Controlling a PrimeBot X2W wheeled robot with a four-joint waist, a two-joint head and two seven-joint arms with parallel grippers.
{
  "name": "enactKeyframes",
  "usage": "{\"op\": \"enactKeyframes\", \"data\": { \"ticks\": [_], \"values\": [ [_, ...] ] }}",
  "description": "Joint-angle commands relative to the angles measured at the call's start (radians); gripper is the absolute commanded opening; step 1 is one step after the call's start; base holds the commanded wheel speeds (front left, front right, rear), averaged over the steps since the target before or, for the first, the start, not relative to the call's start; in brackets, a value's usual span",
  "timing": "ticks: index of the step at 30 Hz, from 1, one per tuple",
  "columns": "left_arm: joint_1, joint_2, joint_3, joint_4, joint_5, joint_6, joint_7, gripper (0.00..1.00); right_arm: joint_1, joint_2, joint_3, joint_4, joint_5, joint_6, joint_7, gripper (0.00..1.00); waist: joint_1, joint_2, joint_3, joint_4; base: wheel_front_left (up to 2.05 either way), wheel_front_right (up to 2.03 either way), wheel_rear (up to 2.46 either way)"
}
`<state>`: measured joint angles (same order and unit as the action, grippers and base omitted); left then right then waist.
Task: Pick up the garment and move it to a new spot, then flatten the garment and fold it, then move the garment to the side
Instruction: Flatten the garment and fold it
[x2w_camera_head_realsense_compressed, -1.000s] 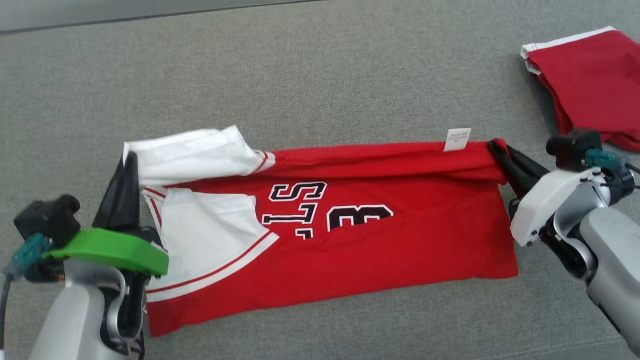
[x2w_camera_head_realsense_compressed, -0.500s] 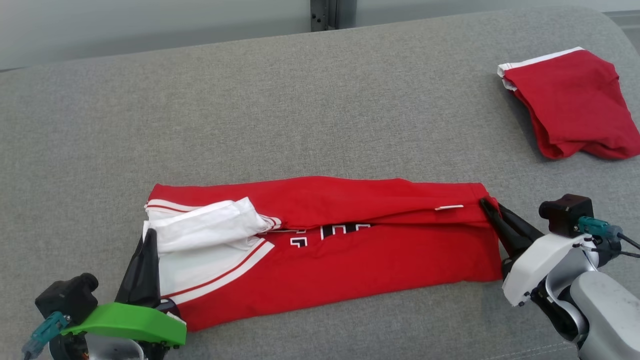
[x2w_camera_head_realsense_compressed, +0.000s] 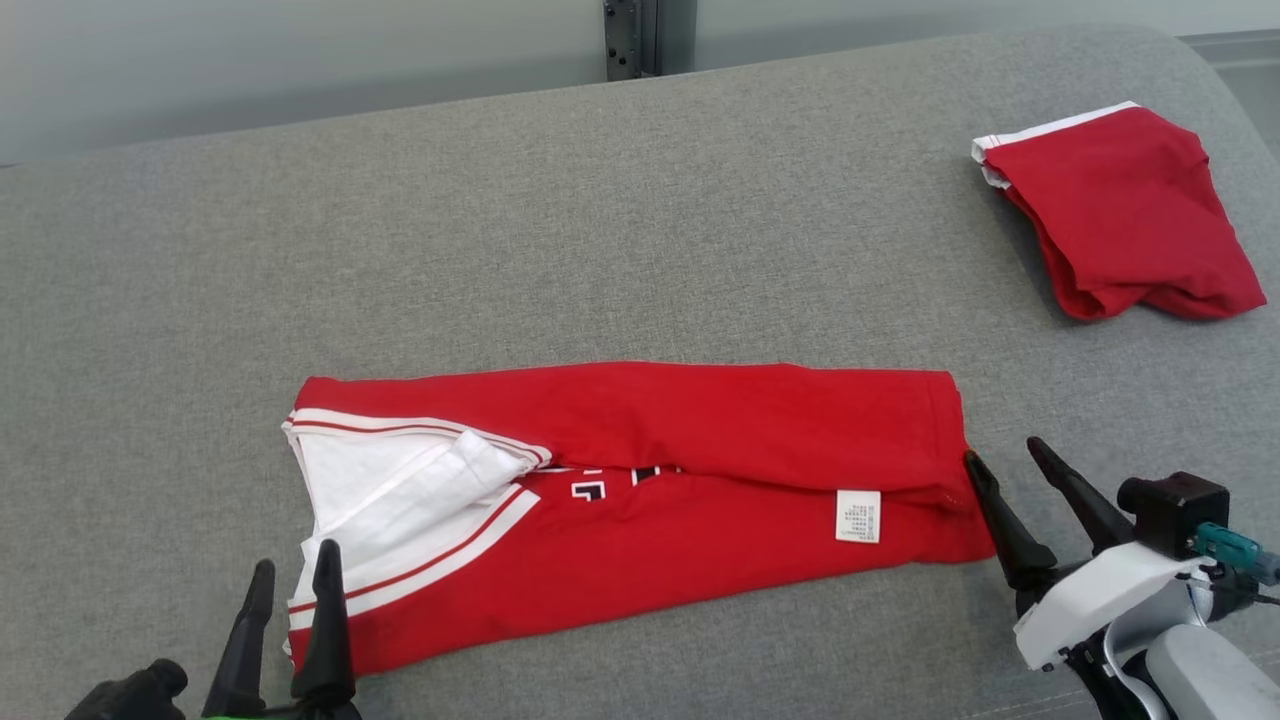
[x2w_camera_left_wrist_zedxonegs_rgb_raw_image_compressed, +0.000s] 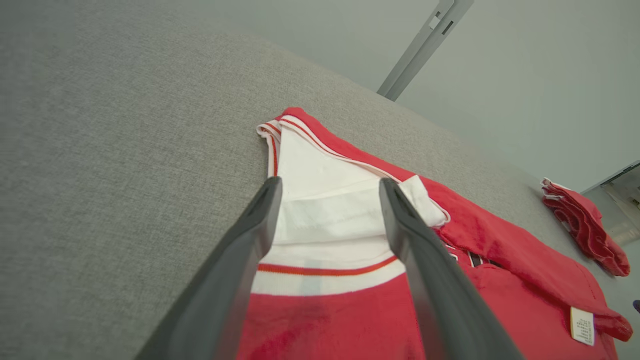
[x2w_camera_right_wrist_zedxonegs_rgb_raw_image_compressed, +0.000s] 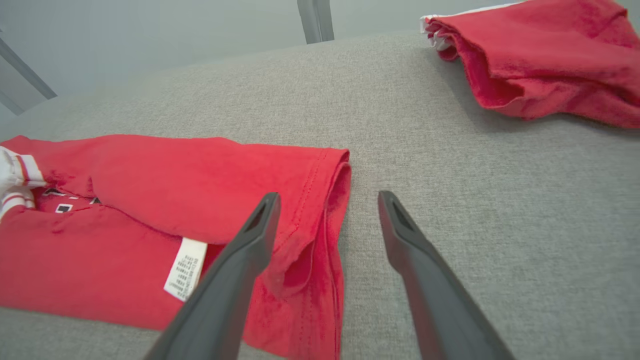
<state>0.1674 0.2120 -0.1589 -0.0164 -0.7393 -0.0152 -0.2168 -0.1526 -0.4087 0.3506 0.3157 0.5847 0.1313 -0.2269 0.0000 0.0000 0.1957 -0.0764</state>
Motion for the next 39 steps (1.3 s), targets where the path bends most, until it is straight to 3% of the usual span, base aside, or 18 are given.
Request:
{"op": "enactKeyframes", "data": {
  "ticks": [1,13,20,30,32,33,34,39],
  "values": [
    [0.014,0.0,0.014,-0.012,-0.001,0.009,-0.009,1.0,0.022,0.006,-0.023,-0.009,-0.01,-0.001,-0.012,1.0,0.0,0.0,-0.003,0.003,0.0,0.0,0.0],
    [-0.109,-0.021,0.003,0.009,0.106,0.058,-0.036,1.0,0.015,0.078,-0.14,0.009,-0.041,-0.001,0.053,1.0,0.0,0.0,-0.038,0.008,0.0,0.0,0.0],
    [-0.154,-0.06,-0.005,0.057,0.158,0.065,-0.046,1.0,-0.074,0.134,-0.144,0.142,-0.069,-0.001,0.185,1.0,0.0,0.0,-0.046,0.022,0.0,0.0,0.0],
    [-0.167,-0.084,0.029,0.085,0.179,0.051,-0.048,1.0,-0.136,0.153,-0.077,0.281,-0.044,0.0,0.301,1.0,0.0,0.0,-0.037,0.063,0.0,0.0,0.0],
    [-0.167,-0.089,0.036,0.085,0.182,0.046,-0.049,1.0,-0.137,0.151,-0.057,0.281,-0.027,0.0,0.311,0.46,0.0,0.0,-0.036,0.067,0.0,0.0,0.0],
    [-0.167,-0.091,0.04,0.085,0.186,0.043,-0.048,1.0,-0.139,0.148,-0.05,0.28,-0.019,0.0,0.314,0.26,0.0,0.0,-0.035,0.068,0.0,0.0,0.0],
    [-0.167,-0.093,0.043,0.085,0.188,0.042,-0.048,1.0,-0.142,0.145,-0.046,0.279,-0.013,0.0,0.314,0.0,0.0,0.0,-0.035,0.068,0.0,0.0,0.0],
    [-0.159,-0.103,0.063,0.083,0.2,0.033,-0.048,1.0,-0.165,0.119,-0.036,0.257,0.013,-0.001,0.302,0.0,0.0,0.0,-0.036,0.056,0.0,0.0,0.0]
  ]
}}
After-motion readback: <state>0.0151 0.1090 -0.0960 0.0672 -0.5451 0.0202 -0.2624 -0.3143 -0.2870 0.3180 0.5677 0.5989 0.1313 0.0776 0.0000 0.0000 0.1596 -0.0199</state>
